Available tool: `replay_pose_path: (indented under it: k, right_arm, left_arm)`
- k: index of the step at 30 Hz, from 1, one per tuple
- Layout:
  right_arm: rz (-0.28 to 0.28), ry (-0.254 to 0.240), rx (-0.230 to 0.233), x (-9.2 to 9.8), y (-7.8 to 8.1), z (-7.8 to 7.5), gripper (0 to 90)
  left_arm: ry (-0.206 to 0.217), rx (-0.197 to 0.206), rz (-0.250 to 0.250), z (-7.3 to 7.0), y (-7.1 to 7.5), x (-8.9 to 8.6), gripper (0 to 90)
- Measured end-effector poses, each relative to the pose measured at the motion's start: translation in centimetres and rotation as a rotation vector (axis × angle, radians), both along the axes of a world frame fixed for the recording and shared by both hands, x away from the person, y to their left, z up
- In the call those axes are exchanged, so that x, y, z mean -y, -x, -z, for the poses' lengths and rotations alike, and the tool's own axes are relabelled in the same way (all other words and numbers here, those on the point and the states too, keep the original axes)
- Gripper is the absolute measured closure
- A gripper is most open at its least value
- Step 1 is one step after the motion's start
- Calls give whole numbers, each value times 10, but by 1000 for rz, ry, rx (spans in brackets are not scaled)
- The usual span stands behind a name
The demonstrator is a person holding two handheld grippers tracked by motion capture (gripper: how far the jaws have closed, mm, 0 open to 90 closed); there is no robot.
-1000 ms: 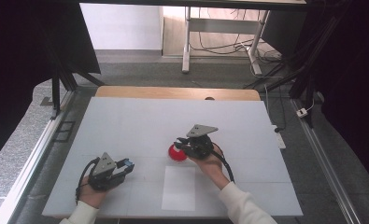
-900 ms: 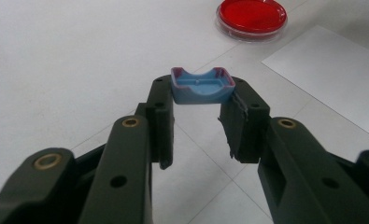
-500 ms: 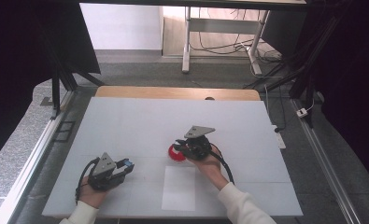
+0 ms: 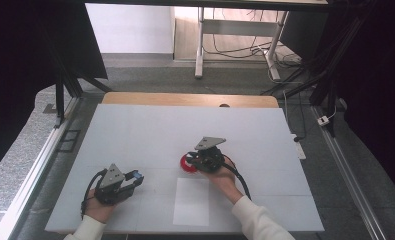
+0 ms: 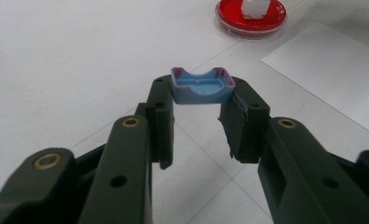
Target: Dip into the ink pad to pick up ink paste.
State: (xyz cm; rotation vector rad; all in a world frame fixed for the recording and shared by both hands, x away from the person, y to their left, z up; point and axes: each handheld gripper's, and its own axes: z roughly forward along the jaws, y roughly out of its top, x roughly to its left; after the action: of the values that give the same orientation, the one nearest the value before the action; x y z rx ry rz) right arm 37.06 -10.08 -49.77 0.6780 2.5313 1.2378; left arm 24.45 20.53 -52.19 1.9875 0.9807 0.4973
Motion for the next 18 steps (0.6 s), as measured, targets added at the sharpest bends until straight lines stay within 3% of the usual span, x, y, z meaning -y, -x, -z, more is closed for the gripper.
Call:
replay_pose_path:
  k: [11, 18]
  right_arm:
    - [-4, 32, 1, -2, 0, 3, 755]
    - [0, 24, -10, -2, 0, 3, 756]
  left_arm:
    - [-4, -2, 1, 0, 0, 0, 651]
    - [-4, -5, 4, 1, 0, 1, 650]
